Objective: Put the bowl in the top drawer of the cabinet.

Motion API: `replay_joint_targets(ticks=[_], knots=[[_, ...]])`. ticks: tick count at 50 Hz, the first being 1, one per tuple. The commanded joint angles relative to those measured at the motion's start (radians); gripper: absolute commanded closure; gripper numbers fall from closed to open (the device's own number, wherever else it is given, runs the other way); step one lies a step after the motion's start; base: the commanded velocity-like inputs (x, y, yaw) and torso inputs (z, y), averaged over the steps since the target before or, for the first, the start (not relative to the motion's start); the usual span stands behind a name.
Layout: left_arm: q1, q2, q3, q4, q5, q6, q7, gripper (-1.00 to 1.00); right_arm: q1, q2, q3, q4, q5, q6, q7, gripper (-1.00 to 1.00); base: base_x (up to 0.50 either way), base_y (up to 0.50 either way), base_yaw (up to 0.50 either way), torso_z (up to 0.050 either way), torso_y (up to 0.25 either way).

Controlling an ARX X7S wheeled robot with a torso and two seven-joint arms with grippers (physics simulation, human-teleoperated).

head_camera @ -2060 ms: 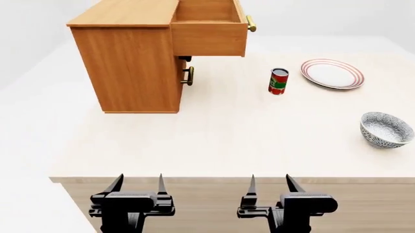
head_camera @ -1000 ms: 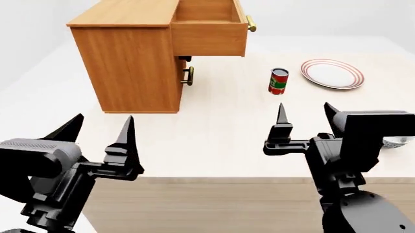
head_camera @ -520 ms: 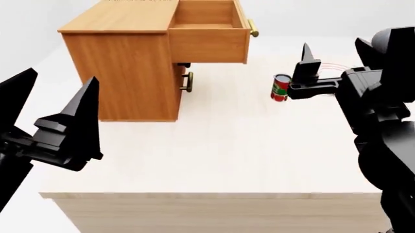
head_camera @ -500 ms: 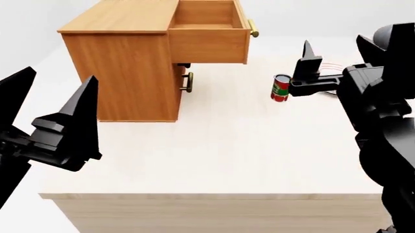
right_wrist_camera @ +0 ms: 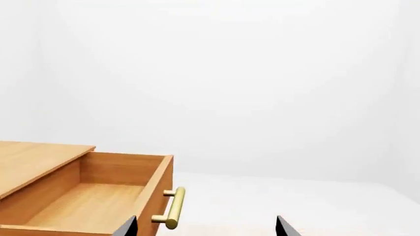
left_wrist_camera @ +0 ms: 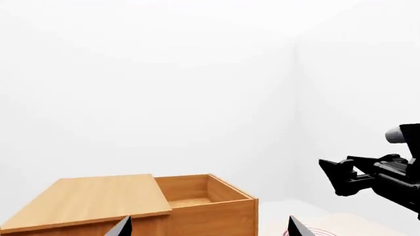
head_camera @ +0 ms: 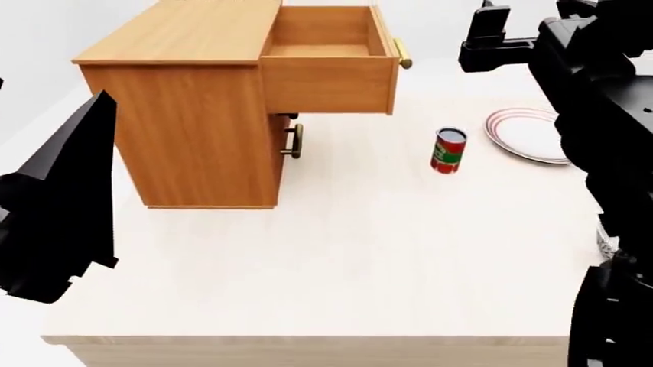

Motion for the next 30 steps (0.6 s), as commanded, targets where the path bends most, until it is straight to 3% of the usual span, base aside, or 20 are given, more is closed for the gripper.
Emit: replay_joint_targets(ticks=[1,13,30], knots=[[-0.014,-0.043,-0.035,0.013,-0.061,0.019,-0.028,-1.00,0.143,-0.037,-0.075,0.328,-0.067,-0.157,-0.056,-1.00,0.16,0.00,0.00,0.000,0.000],[-0.047,-0.064,-0.026,0.024,-0.087,0.036,-0.046,-1.00,0.332,-0.086,-0.164,0.726,-0.146,-0.326,-0.134,-1.00,0.16,0.00,0.00,0.000,0.000],[-0.061,-0.073,-0.040,0.032,-0.120,0.039,-0.056,-1.00,0.416,-0.100,-0.192,0.851,-0.164,-0.351,-0.160,-1.00,0.20,0.00,0.00,0.000,0.000]])
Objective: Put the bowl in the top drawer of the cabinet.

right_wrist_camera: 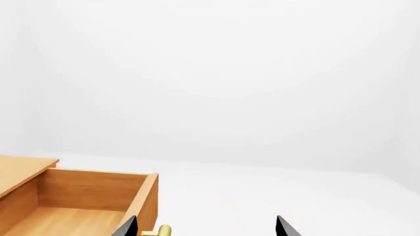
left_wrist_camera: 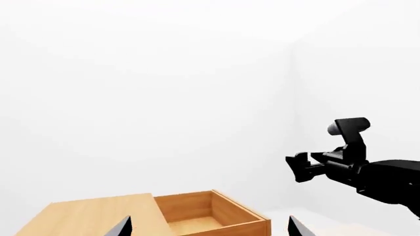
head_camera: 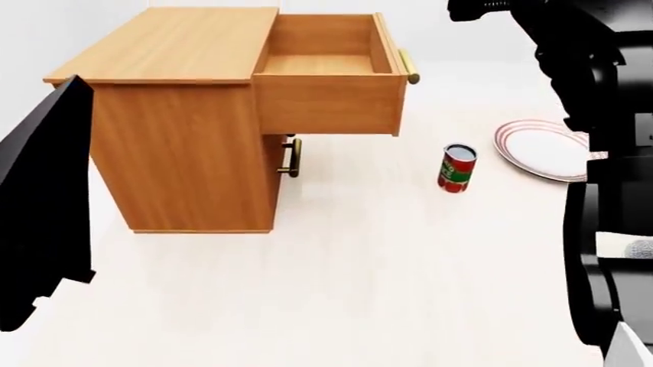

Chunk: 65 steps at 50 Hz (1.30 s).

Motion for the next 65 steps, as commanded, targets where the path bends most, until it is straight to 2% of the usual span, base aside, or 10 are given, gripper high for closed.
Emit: replay_joint_targets(ticks=[1,12,49,55,65], knots=[[-0.010,-0.005,-0.007,0.006,-0.021,0.001,-0.008,-1.00,0.066,-0.013,-0.028,0.122,-0.021,-0.037,-0.024,-1.00,0.22,0.00,0.00,0.000,0.000],[-0.033,-0.010,0.007,-0.003,-0.023,-0.002,-0.008,-1.00,0.107,-0.029,-0.041,0.197,-0.030,-0.070,-0.036,-1.00,0.22,0.00,0.00,0.000,0.001],[-0.059,0.004,0.011,-0.009,-0.031,-0.018,-0.009,-1.00,0.107,-0.019,-0.051,0.209,-0.027,-0.069,-0.041,-1.00,0.22,0.00,0.00,0.000,0.000],[-0.061,0.006,0.012,-0.008,-0.034,-0.019,-0.010,-1.00,0.111,-0.003,-0.044,0.177,-0.017,-0.031,-0.041,-1.00,0.04,0.00,0.00,0.000,0.002],[0.002,0.023,-0.091,0.009,-0.077,-0.041,-0.021,-1.00,0.023,0.100,-0.017,-0.046,0.007,0.135,-0.003,-1.00,0.00,0.00,0.00,0.000,0.000]])
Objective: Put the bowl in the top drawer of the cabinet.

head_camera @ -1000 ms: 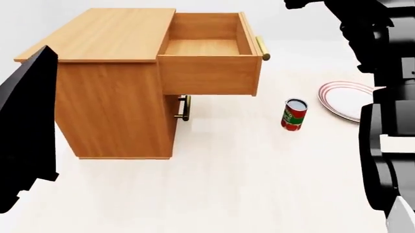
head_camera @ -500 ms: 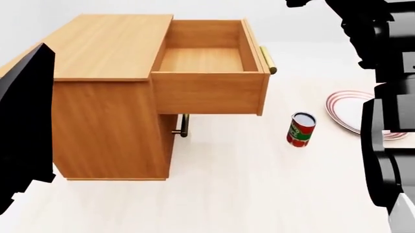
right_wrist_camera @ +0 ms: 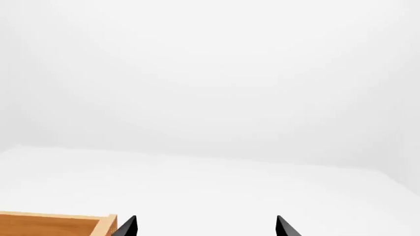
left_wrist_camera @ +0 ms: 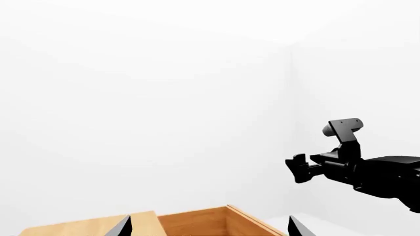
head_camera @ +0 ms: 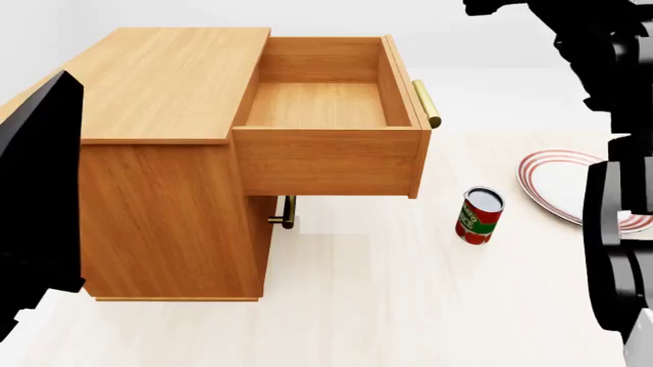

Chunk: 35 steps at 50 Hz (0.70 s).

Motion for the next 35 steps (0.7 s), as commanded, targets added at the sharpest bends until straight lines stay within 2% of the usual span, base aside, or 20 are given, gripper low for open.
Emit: replay_joint_targets(ticks=[1,11,25,32,35], knots=[[0.038,0.018,-0.066,0.010,-0.027,-0.019,-0.007,-1.00,-0.071,0.090,0.026,-0.188,0.021,0.145,0.034,-1.00,0.00,0.00,0.00,0.000,0.000],[0.035,0.042,-0.074,0.022,-0.039,-0.023,-0.018,-1.00,-0.180,0.237,0.079,-0.476,0.056,0.369,0.076,-1.00,0.00,0.00,0.00,0.000,0.000],[0.032,0.085,-0.117,0.034,-0.102,-0.063,-0.048,-1.00,-0.357,0.425,0.228,-0.827,0.137,0.679,0.111,-1.00,0.00,0.00,0.00,0.000,0.000],[0.009,0.109,-0.115,0.032,-0.119,-0.087,-0.064,-1.00,-0.411,0.553,0.220,-0.958,0.183,0.819,0.088,-1.00,0.00,0.00,0.00,0.000,0.000],[0.000,0.116,-0.115,0.031,-0.128,-0.093,-0.070,-1.00,-0.425,0.649,0.186,-0.975,0.310,0.830,0.157,-1.00,0.00,0.00,0.00,0.000,0.000]])
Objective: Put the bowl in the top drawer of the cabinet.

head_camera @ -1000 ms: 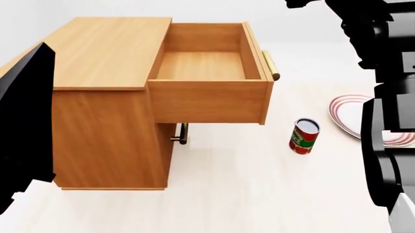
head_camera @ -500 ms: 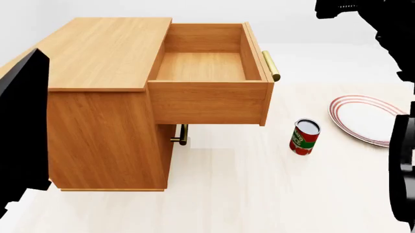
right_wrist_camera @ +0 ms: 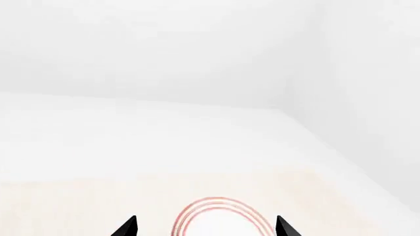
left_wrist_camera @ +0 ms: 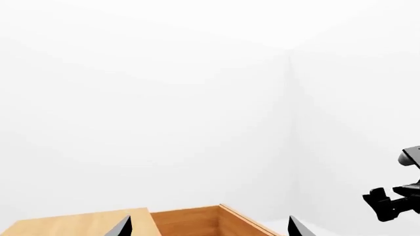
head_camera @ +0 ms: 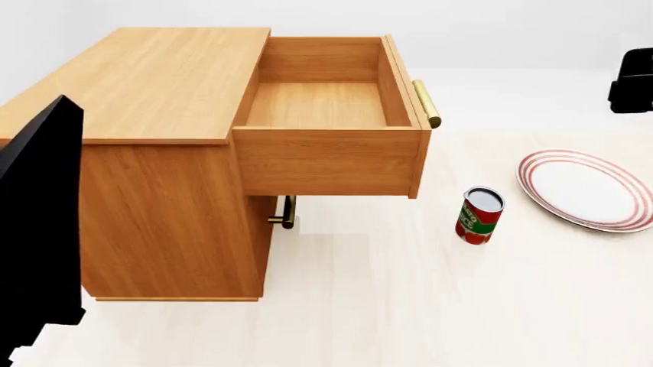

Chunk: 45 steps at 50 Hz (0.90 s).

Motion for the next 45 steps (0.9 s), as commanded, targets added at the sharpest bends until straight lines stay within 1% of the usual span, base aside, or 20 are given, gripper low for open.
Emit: replay_joint_targets(ticks=[1,4,7,11,15,23,30,32,38,45], knots=[[-0.025,0.032,-0.011,0.002,-0.037,-0.030,-0.025,-1.00,-0.091,0.248,-0.016,-0.186,0.219,0.169,0.094,-1.00,0.00,0.00,0.00,0.000,0.000],[-0.036,0.030,-0.020,0.003,-0.059,-0.033,-0.039,-1.00,-0.104,0.337,-0.051,-0.193,0.356,0.168,0.172,-1.00,0.00,0.00,0.00,0.000,0.000],[-0.044,0.033,-0.033,0.005,-0.082,-0.040,-0.053,-1.00,-0.122,0.396,-0.078,-0.204,0.420,0.164,0.203,-1.00,0.00,0.00,0.00,0.000,0.000],[-0.053,0.048,-0.043,0.005,-0.105,-0.059,-0.069,-1.00,-0.162,0.462,-0.115,-0.232,0.452,0.152,0.200,-1.00,0.00,0.00,0.00,0.000,0.000],[-0.059,0.067,-0.056,0.005,-0.125,-0.080,-0.085,-1.00,-0.217,0.518,-0.112,-0.246,0.477,0.132,0.189,-1.00,0.00,0.00,0.00,0.000,0.000],[-0.083,0.091,-0.056,0.000,-0.150,-0.108,-0.107,-1.00,-0.396,0.602,-0.054,-0.245,0.526,0.067,0.186,-1.00,0.00,0.00,0.00,0.000,0.000],[-0.097,0.102,-0.057,-0.005,-0.163,-0.124,-0.119,-1.00,-0.584,0.619,0.012,-0.229,0.558,0.006,0.216,-1.00,0.00,0.00,0.00,0.000,0.000],[-0.099,0.106,-0.058,-0.006,-0.165,-0.128,-0.122,-1.00,-0.615,0.618,0.017,-0.223,0.554,-0.012,0.219,-1.00,0.00,0.00,0.00,0.000,0.000],[-0.097,0.120,-0.070,-0.006,-0.180,-0.141,-0.131,-1.00,-0.648,0.586,-0.038,-0.197,0.507,-0.049,0.223,-1.00,0.00,0.00,0.00,0.000,0.000],[-0.097,0.128,-0.087,-0.007,-0.200,-0.152,-0.144,-1.00,-0.631,0.533,-0.122,-0.166,0.447,-0.067,0.221,-1.00,0.00,0.00,0.00,0.000,0.000]])
